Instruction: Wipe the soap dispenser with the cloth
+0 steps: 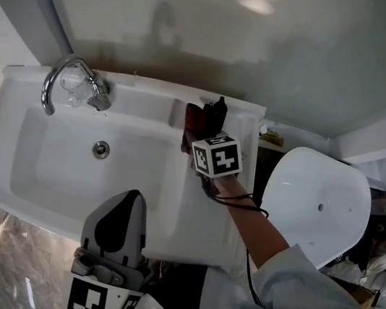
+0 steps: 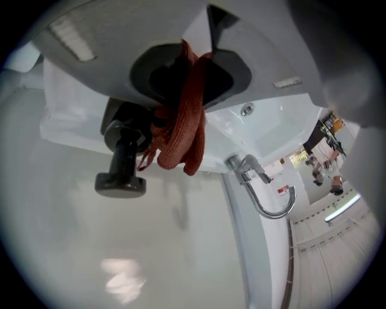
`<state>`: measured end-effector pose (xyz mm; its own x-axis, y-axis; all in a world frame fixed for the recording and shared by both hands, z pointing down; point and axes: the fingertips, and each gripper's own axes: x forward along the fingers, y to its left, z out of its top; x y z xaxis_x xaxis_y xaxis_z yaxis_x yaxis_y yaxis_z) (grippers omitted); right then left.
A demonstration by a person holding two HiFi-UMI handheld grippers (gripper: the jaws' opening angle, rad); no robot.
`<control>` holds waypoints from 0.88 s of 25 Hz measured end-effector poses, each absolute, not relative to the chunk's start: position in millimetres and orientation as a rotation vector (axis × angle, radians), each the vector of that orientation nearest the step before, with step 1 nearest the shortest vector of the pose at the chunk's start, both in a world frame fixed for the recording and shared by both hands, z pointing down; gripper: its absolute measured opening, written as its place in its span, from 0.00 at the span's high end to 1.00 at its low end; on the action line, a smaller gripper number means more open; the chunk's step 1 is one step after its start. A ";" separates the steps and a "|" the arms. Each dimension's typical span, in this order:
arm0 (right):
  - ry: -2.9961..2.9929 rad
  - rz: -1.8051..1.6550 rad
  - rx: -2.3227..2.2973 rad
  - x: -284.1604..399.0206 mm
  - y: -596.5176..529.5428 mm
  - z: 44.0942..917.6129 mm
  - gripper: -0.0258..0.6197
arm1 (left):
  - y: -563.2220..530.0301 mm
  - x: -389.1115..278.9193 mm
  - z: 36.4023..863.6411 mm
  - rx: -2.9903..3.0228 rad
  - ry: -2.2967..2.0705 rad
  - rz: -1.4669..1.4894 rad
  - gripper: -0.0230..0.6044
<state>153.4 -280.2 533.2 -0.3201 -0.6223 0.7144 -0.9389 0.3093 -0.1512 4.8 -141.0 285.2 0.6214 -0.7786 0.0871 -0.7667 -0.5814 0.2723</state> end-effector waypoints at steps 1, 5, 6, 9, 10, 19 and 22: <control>-2.030 0.725 1.374 156.2 -279.7 530.6 0.87 | -140.0 4.7 284.3 2.565 -1.250 -0.064 0.96; -1.996 0.588 1.350 165.5 -276.8 519.6 0.87 | -137.3 5.7 280.9 2.578 -1.231 -0.074 0.96; -1.993 0.568 1.345 167.0 -275.5 517.0 0.87 | -136.7 6.1 280.2 2.582 -1.225 -0.073 0.96; -1.985 0.524 1.335 171.0 -270.9 510.1 0.87 | -135.8 6.6 276.9 2.594 -1.212 -0.075 0.96; -1.983 0.516 1.335 172.7 -269.4 508.1 0.87 | -136.2 6.4 274.8 2.600 -1.211 -0.083 0.96; -1.934 0.555 1.416 208.0 -247.4 500.0 0.87 | -129.9 11.3 269.2 2.589 -1.133 -0.124 0.96; -1.915 0.573 1.469 221.7 -238.9 495.8 0.87 | -127.6 15.3 267.3 2.593 -1.101 -0.115 0.96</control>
<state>221.7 -238.9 495.8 -0.1619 -0.6766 0.7184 -0.9598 0.2770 0.0446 15.3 -127.6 267.3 0.6999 -0.7125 0.0504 -0.6867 -0.6517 0.3221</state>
